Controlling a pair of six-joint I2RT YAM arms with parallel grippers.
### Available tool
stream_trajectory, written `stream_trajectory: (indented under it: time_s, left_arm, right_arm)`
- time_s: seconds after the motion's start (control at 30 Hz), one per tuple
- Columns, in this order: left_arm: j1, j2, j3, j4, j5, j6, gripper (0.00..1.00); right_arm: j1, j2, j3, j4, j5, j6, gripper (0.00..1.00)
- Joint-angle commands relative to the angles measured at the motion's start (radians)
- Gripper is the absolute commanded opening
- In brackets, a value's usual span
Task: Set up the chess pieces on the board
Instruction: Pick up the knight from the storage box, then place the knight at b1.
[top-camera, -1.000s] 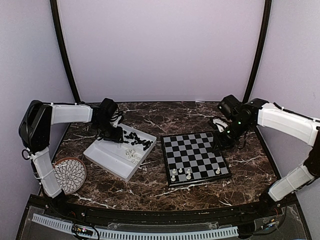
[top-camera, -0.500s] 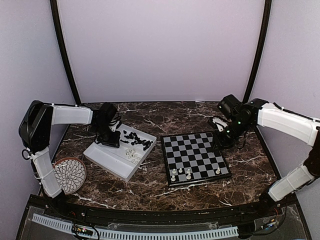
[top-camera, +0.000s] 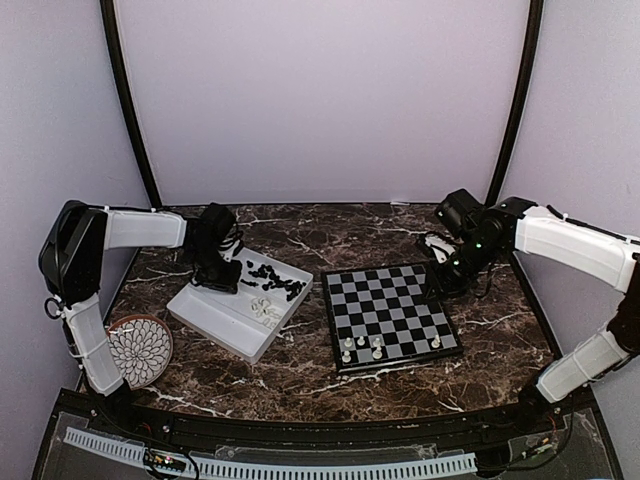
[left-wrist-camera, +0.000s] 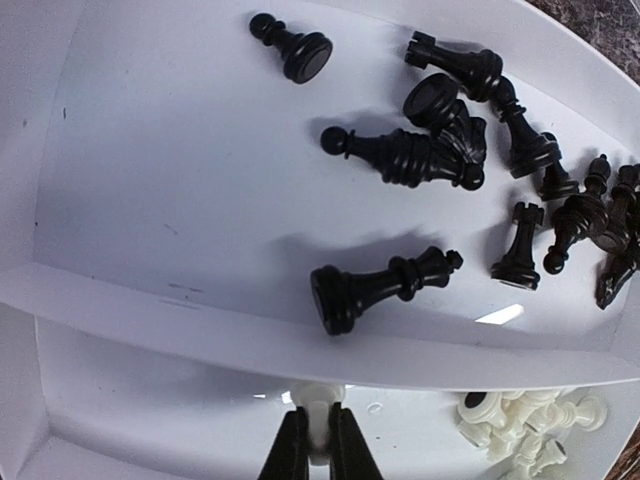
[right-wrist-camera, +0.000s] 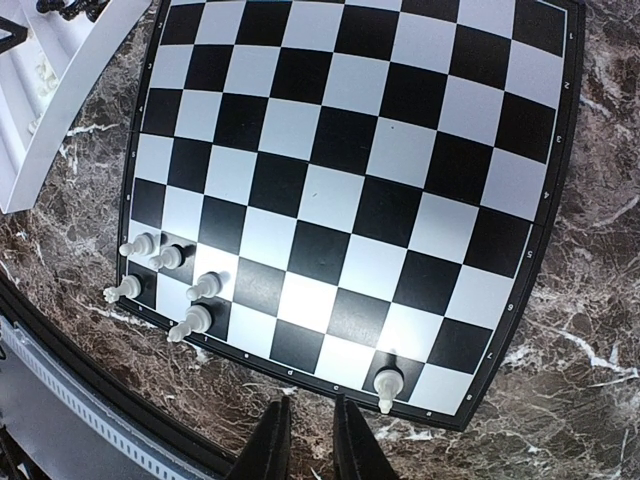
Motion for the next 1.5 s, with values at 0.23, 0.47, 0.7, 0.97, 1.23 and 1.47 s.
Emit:
stream_trajectory:
  time_s: [0.23, 0.47, 0.7, 0.97, 1.23, 1.47]
  left_arm:
    - [-0.022, -0.131, 0.064, -0.138, -0.008, 0.001, 0.00]
    - [-0.276, -0.215, 0.184, -0.191, 0.042, 0.005, 0.00]
    - [-0.552, -0.093, 0.339, -0.158, 0.111, 0.054, 0.00]
    - [-0.694, 0.126, 0.549, -0.181, 0.115, 0.104, 0.00]
    - [-0.734, 0.291, 0.668, -0.236, 0.081, 0.016, 0.00]
    - [-0.741, 0.352, 0.729, -0.318, 0.008, -0.071, 0.00]
  right_arm:
    - [-0.003, -0.016, -0.014, 0.021, 0.002, 0.007, 0.17]
    - [-0.003, -0.035, -0.040, 0.045, 0.025, 0.008, 0.16]
    - [-0.003, -0.034, -0.045, 0.057, 0.056, -0.011, 0.16]
    - [-0.003, -0.038, -0.041, 0.050, 0.075, -0.027, 0.16]
    - [-0.003, -0.060, -0.061, 0.033, 0.088, -0.047, 0.16]
    - [-0.004, -0.066, -0.073, 0.029, 0.094, -0.065, 0.16]
